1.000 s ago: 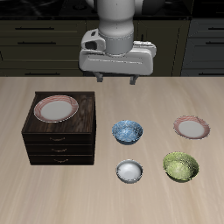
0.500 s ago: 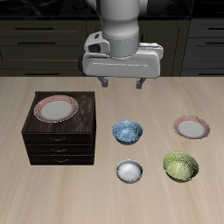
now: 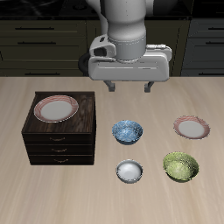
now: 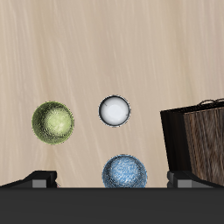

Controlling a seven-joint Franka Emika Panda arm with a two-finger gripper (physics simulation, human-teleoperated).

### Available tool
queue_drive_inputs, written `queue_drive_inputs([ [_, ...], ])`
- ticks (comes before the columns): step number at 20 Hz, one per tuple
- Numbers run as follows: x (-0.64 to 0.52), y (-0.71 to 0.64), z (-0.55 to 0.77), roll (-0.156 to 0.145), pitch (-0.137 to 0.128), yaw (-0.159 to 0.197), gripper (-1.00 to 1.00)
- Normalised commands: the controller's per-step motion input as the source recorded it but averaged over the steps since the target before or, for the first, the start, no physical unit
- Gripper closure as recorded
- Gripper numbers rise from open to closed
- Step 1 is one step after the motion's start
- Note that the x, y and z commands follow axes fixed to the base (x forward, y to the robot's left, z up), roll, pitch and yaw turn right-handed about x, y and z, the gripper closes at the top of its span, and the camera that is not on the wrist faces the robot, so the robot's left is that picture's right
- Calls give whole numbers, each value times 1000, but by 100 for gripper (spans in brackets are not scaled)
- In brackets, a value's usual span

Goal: Place the white bowl onto the plate that is on top of the cabinet

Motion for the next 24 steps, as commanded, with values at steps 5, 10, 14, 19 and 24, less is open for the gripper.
queue_drive_inputs([
  [5, 211, 39, 8, 4, -9, -7, -100],
  [10, 118, 3, -105, -9, 20, -10, -100],
  [14, 67, 32, -149, -2, 3, 16, -100],
  [19, 88, 56, -186, 14, 16, -8, -100],
  [24, 52, 35, -272, -3, 8, 13, -100],
])
